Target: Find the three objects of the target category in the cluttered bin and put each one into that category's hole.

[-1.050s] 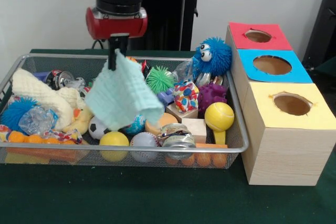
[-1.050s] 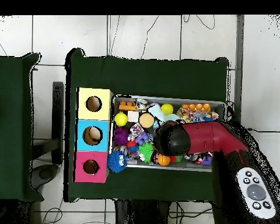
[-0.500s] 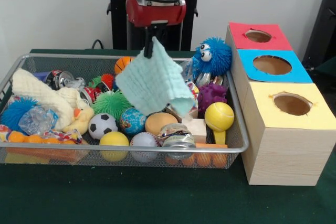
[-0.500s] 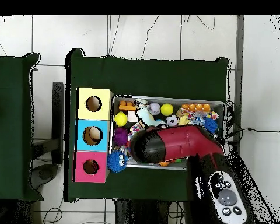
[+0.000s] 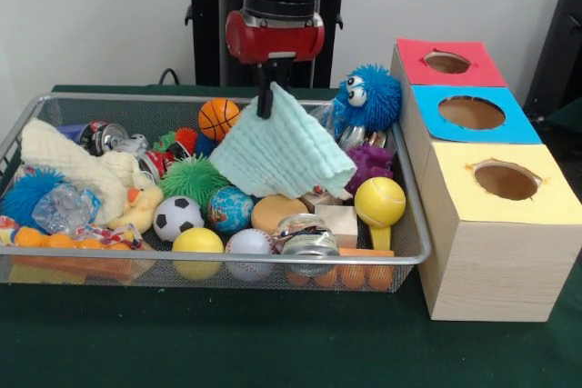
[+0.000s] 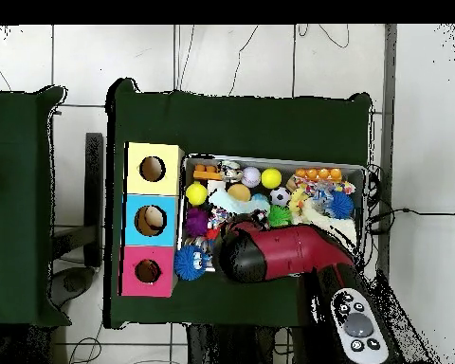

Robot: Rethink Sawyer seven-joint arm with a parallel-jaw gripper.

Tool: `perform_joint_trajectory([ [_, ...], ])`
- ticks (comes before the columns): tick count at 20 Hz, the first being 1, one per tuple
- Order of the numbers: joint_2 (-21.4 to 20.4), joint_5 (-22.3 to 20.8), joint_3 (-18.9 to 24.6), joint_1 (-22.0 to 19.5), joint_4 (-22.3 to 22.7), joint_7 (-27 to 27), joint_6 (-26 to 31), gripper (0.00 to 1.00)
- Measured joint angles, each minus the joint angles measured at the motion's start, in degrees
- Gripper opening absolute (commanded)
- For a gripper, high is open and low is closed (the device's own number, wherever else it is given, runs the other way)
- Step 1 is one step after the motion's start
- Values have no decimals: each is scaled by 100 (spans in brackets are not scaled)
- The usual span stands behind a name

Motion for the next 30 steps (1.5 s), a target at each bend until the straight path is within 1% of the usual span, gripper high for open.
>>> perform_joint_trajectory([
  [1, 28, 20, -52, -1, 52, 0, -104, 100],
  [8, 93, 161, -231, 0, 193, 0, -131, 100],
  [13, 114, 242, -265, -2, 186, 0, -117, 100],
  [15, 110, 275, -265, -4, 171, 0, -66, 100],
  [17, 102, 345, -262, -32, 114, 0, 105, 100],
  [20, 102, 404, -226, -145, -10, 0, 408, 100],
  [22, 104, 405, -194, -220, -72, 0, 510, 100],
  [24, 110, 403, -143, -328, -149, 0, 587, 100],
  [25, 123, 400, -56, -484, -247, 0, 621, 100],
  [30, 209, 395, 139, -804, -470, -1, 621, 100],
])
